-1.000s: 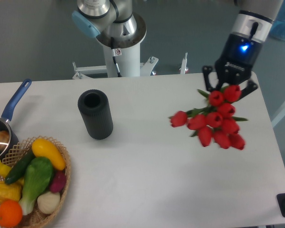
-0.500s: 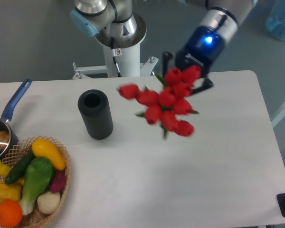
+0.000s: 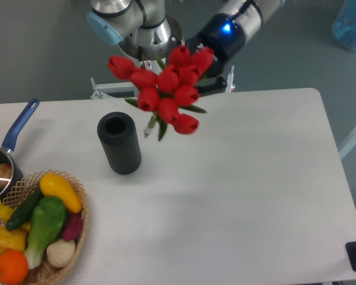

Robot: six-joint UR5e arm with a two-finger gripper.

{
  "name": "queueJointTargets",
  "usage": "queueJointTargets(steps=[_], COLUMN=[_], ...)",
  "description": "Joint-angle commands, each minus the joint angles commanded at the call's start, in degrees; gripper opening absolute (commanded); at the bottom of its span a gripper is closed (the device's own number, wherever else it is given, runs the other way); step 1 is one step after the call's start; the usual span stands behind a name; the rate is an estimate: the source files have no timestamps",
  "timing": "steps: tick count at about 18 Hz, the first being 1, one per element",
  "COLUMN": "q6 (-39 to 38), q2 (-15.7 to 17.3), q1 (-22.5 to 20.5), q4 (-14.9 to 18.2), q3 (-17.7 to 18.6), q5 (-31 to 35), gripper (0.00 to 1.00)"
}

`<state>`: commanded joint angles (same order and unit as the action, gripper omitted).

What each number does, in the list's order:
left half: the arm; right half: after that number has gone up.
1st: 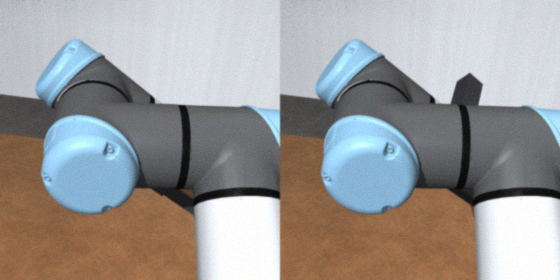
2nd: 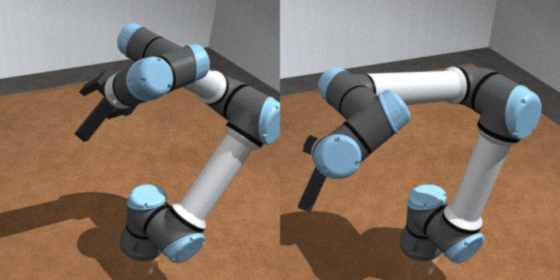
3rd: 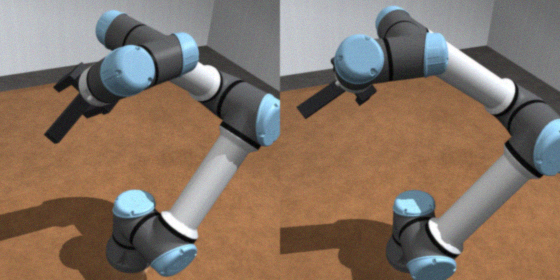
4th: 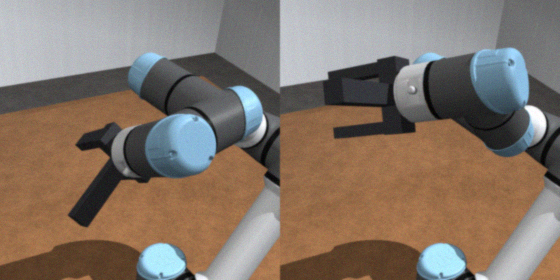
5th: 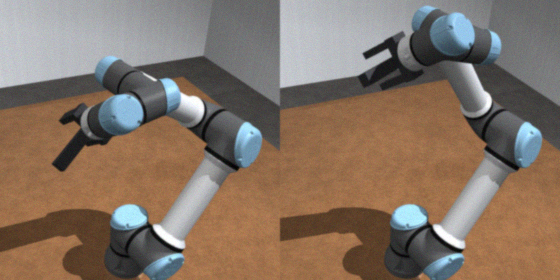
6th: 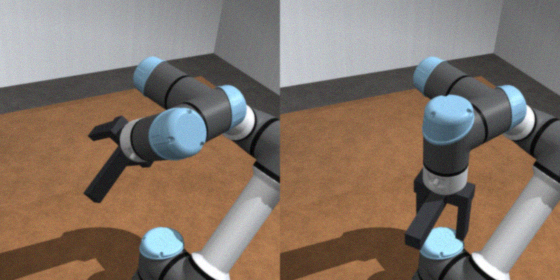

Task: Insert the flowers into the vase
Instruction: 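Lower the tulip stems into the black vase opening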

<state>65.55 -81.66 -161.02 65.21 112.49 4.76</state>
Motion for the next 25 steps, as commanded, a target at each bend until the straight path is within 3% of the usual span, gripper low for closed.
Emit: queueJointTargets(steps=[3, 9, 25], q6=[4.75, 5.02, 8.71], q2=[3.52, 8.27, 8.10], q1=[0.44, 1.06, 1.50], q4=[0.17, 0.53, 0.53], q3=[3.70, 7.74, 12.05], q5=[-0.45, 0.16, 3.06], gripper=[0.00, 0.00, 0.00])
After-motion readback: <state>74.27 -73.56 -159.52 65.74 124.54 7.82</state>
